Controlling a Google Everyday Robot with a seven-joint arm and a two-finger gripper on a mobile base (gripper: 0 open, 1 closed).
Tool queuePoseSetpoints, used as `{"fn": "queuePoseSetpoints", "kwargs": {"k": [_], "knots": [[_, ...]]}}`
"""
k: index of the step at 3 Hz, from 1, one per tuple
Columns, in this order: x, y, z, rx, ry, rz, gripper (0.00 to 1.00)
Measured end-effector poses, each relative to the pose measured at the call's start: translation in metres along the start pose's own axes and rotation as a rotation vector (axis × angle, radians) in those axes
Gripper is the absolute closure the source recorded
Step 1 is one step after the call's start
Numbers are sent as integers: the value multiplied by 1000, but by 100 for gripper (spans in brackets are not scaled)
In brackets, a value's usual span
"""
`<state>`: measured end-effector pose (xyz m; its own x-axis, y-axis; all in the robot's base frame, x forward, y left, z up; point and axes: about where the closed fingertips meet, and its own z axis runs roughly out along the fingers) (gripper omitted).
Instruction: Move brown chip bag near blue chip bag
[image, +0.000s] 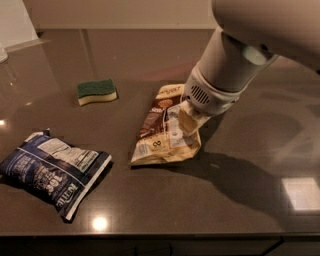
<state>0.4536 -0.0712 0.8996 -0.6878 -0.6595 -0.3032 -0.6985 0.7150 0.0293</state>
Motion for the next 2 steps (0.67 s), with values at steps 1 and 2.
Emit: {"fn": "queuePoseSetpoints", "kwargs": {"k": [1, 2], "knots": [[-21, 30, 11, -57, -5, -94, 100], [-31, 55, 22, -104, 2, -160, 100]]}}
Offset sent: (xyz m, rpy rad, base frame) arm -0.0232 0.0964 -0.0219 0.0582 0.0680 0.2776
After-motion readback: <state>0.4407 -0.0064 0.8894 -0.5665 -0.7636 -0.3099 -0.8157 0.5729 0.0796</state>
